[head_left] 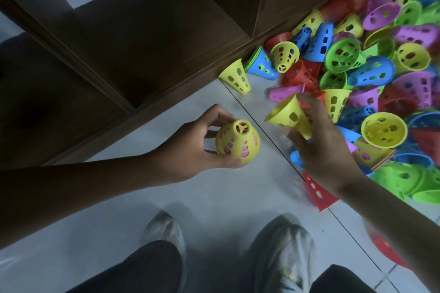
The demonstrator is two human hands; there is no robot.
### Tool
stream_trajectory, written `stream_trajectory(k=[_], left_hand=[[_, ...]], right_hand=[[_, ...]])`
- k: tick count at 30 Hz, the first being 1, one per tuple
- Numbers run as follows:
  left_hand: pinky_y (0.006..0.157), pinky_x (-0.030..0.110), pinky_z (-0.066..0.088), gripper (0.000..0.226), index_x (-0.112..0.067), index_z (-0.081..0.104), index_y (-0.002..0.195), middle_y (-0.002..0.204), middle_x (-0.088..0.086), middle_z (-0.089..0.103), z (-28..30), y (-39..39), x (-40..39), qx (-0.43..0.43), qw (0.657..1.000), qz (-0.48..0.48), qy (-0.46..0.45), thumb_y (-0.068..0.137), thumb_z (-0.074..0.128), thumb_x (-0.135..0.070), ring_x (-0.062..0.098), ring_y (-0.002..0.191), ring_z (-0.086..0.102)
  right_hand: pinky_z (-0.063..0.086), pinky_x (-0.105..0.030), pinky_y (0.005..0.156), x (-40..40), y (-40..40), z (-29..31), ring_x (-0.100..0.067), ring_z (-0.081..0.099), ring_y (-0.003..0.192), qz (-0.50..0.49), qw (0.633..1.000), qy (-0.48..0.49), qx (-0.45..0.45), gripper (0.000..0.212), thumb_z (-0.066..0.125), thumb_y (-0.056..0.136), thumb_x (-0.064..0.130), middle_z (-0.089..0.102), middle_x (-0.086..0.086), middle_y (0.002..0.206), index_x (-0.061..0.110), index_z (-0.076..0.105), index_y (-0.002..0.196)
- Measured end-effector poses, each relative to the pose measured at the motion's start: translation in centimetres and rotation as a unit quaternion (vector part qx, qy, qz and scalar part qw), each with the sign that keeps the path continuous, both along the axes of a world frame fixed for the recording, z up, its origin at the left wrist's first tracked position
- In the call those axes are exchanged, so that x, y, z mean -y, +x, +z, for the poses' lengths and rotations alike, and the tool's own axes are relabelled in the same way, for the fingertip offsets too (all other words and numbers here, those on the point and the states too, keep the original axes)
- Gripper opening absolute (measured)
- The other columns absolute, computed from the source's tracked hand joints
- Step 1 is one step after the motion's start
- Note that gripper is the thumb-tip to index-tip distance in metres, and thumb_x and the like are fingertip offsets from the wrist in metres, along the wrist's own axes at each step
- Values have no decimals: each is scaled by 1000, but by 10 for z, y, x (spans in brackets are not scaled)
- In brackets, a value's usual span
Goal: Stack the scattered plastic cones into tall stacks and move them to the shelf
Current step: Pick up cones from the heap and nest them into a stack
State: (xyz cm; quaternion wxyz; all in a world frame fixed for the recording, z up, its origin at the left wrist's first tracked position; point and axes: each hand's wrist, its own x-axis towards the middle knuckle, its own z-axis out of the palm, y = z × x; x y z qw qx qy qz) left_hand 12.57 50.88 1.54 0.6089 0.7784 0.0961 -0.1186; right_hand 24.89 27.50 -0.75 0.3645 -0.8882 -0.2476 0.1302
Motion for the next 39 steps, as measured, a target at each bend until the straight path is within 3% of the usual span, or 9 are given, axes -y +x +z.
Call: stream_trajectory(k=[3,8,16,19,23,28,33,36,39], left_hand=[[94,26,55,57,-33,53,115,122,-17,62,-3,1,9,14,1000,-6,7,74,89,-20,8,117,61],[92,34,59,59,-36,53,116,123,-13,62,-8,-1,24,16,1000,-15,7,72,91,-25,7,116,62],[91,45,59,65,-34,53,121,124,-8,64,-13,-13,50,6,999,-19,-41,70,92,-23,15,115,65],[94,48,58,81,-34,48,135,132,-6,61,-13,-17,47,-12,997,-38,-59,69,93,-20,19,119,64],[97,32,57,81,-47,46,133,135,-19,56,-3,-28,28,-23,997,-51,48,68,92,-30,6,121,59],[98,30,54,70,-39,54,129,130,-20,62,2,-31,0,-15,990,-59,131,67,87,-44,0,117,60],[95,34,55,47,-35,61,117,121,-16,66,-5,-17,-8,15,989,-36,142,76,74,-53,2,112,63],[92,35,56,31,-29,63,115,121,-15,65,-12,3,-14,40,983,-34,176,88,73,-40,2,111,63],[90,37,56,31,-28,62,120,125,-16,59,-21,28,-25,67,968,-41,237,91,73,-32,6,113,60]], right_hand=[[43,-13,88,14,-19,24,-10,58,107,-25,999,39,-9,50,67,92,25,63,6,118,26,43,136],[52,-37,94,31,-50,56,0,61,110,-43,993,99,-38,51,69,79,44,64,27,111,31,48,124],[54,-43,89,30,-73,79,-14,66,98,-7,990,134,-39,49,75,81,36,69,14,103,32,51,124],[52,-28,88,25,-80,75,-8,61,101,10,994,105,-19,54,77,80,38,63,18,105,39,46,124],[38,-3,85,23,-89,65,1,53,103,26,999,41,18,64,82,81,31,55,17,109,46,40,126],[48,-32,96,18,-95,51,-10,51,114,48,997,4,57,62,80,83,27,55,12,121,33,43,132],[41,-26,100,27,-95,43,-8,44,125,70,996,-15,52,70,79,83,34,50,15,133,36,37,139],[34,-19,99,45,-90,35,-4,40,127,68,995,-40,58,70,76,83,42,48,16,135,37,37,141],[36,-26,98,62,-80,23,-8,38,126,50,993,-80,73,65,74,86,38,50,9,135,31,42,142]])
